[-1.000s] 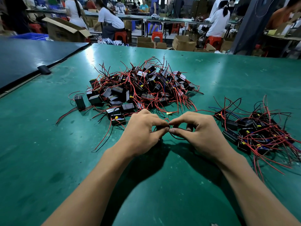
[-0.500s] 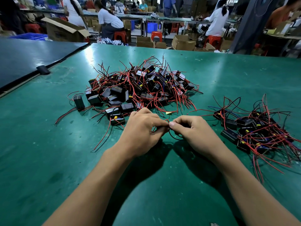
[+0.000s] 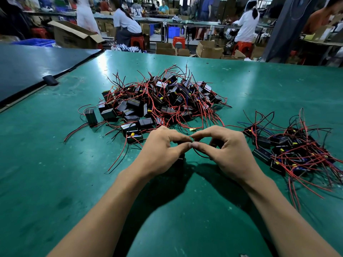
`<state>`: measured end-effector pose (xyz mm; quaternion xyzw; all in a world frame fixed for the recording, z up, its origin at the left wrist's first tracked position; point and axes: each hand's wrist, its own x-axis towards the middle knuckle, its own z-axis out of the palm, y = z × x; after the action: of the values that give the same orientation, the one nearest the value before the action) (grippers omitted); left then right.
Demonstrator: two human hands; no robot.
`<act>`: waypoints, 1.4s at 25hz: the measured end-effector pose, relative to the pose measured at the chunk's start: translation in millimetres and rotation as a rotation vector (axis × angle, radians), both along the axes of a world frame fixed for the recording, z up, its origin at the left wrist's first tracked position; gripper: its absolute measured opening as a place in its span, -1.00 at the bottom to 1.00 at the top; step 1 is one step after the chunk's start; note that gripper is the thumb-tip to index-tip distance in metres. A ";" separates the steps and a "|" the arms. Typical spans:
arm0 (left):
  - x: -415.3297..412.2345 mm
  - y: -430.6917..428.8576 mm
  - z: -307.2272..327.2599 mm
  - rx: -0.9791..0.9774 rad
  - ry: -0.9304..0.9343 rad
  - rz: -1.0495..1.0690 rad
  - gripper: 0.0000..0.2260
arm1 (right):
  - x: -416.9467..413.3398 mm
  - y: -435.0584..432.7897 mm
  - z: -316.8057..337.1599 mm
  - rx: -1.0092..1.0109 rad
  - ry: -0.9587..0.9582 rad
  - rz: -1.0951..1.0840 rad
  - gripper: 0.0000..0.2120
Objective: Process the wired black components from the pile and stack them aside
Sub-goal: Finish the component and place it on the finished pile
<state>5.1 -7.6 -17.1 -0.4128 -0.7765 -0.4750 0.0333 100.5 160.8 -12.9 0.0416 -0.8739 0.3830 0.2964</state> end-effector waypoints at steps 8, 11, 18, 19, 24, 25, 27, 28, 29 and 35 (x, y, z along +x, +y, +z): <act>0.2 -2.6 1.3 0.010 -0.035 -0.007 -0.90 | -1.7 0.2 -5.9 -0.007 0.014 -0.051 -0.86; 0.0 -3.7 1.6 0.002 -0.040 -0.018 -0.90 | -1.8 1.7 -4.8 0.059 0.026 -0.027 -0.84; 1.1 -5.6 4.1 -0.021 -0.002 -0.028 -0.90 | -0.8 5.4 -4.6 0.235 -0.007 -0.022 -0.82; 0.6 -5.7 4.5 -0.031 0.012 -0.027 -0.90 | -0.1 5.3 -3.8 0.267 -0.007 -0.027 -0.83; 1.0 -5.6 4.4 -0.067 0.099 -0.046 -0.89 | 1.8 5.1 -0.7 0.367 0.005 -0.051 -0.88; 0.8 -5.3 4.5 -0.067 0.108 -0.047 -0.89 | 1.9 4.1 -0.8 0.402 0.010 -0.061 -0.89; 0.1 -5.3 4.2 -0.064 0.113 -0.040 -0.91 | 1.3 2.0 -1.1 0.474 0.041 -0.083 -0.91; -0.3 -5.2 3.9 -0.058 0.107 -0.034 -0.91 | 0.5 1.7 -1.5 0.506 0.062 -0.093 -0.91; -0.6 -5.2 3.7 -0.045 0.093 -0.025 -0.91 | -0.2 1.7 -2.3 0.528 0.082 -0.099 -0.90; -1.8 -4.8 2.5 -0.009 0.011 0.029 -0.86 | -2.3 2.6 -12.4 0.412 0.087 -0.093 -0.82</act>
<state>3.2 -12.4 -14.6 -0.4043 -0.7842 -0.4688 0.0426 98.2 163.4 -25.3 0.0775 -0.9211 0.1801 0.3363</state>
